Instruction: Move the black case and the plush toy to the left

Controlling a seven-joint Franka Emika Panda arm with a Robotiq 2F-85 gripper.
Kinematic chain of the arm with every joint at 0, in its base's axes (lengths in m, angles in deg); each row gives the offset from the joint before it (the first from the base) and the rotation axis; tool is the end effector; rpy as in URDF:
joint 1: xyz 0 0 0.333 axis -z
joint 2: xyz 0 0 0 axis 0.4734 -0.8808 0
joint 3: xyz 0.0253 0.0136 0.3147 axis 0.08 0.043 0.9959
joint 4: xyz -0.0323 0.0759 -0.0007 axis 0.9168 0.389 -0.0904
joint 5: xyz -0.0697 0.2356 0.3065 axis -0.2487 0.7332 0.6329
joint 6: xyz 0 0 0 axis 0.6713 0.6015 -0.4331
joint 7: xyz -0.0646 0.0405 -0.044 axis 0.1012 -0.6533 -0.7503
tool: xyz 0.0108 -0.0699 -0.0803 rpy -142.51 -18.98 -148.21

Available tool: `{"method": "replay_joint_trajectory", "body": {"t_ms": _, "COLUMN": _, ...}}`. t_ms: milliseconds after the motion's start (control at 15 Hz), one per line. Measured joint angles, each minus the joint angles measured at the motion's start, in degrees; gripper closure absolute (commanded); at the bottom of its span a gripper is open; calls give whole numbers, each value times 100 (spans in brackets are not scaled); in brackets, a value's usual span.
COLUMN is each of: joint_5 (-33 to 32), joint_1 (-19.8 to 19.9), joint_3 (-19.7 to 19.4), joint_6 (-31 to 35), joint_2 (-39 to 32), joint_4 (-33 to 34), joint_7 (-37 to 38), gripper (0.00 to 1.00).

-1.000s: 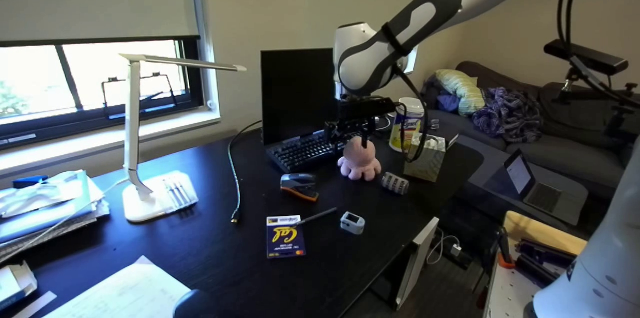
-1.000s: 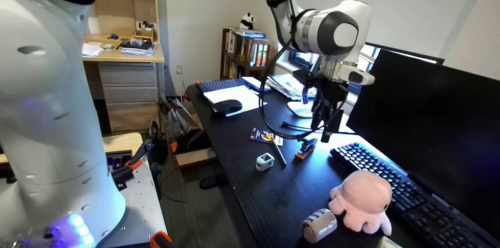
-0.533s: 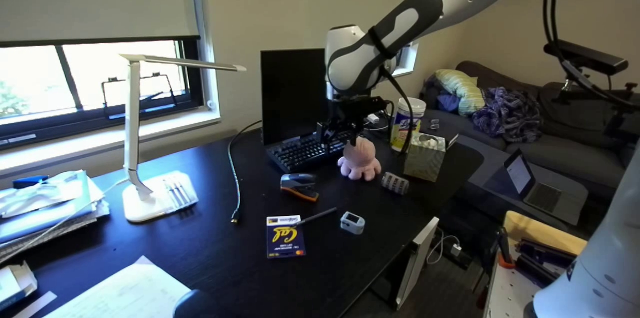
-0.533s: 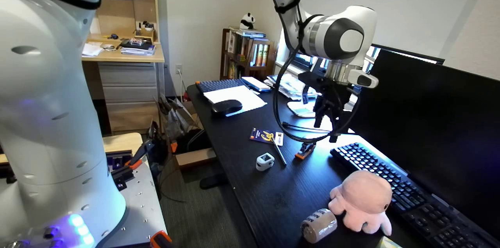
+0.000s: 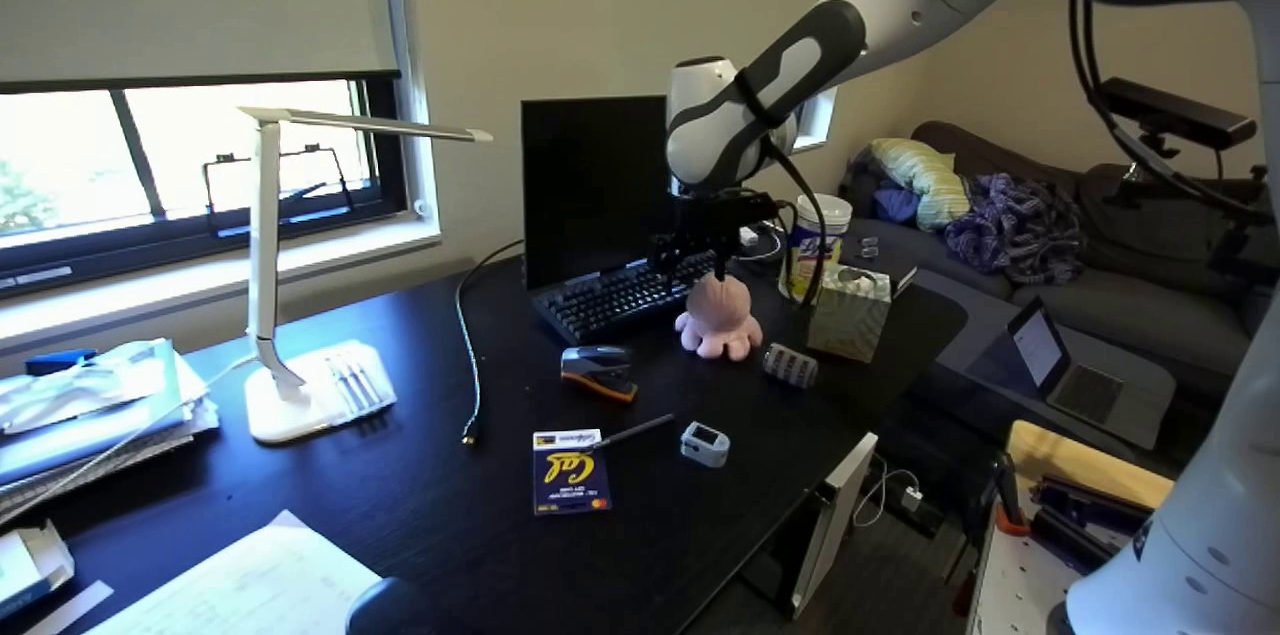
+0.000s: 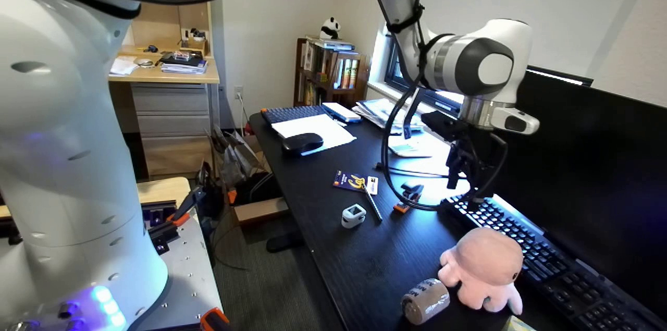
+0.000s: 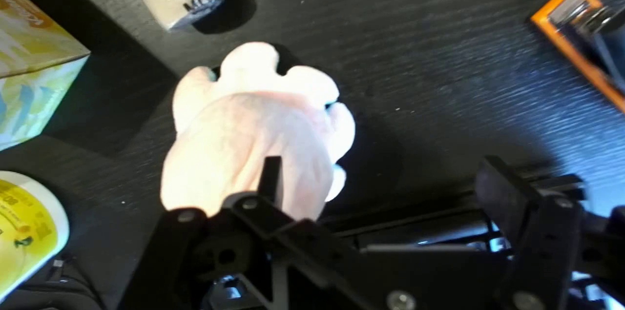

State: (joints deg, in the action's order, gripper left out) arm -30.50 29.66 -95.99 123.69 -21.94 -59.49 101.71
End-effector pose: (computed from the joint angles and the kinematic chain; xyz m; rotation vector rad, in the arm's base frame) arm 0.6133 -0.1323 0.2499 2.8937 -0.8390 -0.0044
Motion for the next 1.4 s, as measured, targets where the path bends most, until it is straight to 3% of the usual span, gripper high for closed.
{"method": "replay_joint_trajectory", "body": {"t_ms": 467, "joint_5": 401, "joint_1": 325, "joint_3": -504, "joint_6": -58, "joint_2": -584, "joint_4": 452, "joint_7": 1151, "gripper": 0}}
{"method": "replay_joint_trajectory", "body": {"t_ms": 933, "joint_5": 808, "joint_1": 326, "joint_3": -561, "joint_6": -191, "joint_2": -597, "joint_4": 505, "joint_7": 2732, "gripper": 0}}
{"method": "replay_joint_trajectory", "body": {"t_ms": 1200, "joint_5": 859, "joint_1": 451, "joint_3": -393, "joint_6": -186, "joint_2": -655, "joint_4": 541, "joint_7": 2640, "gripper": 0}}
{"method": "replay_joint_trajectory", "body": {"t_ms": 1400, "joint_5": 866, "joint_1": 613, "joint_3": -167, "joint_6": -174, "joint_2": -770, "joint_4": 656, "joint_7": 2106, "gripper": 0}}
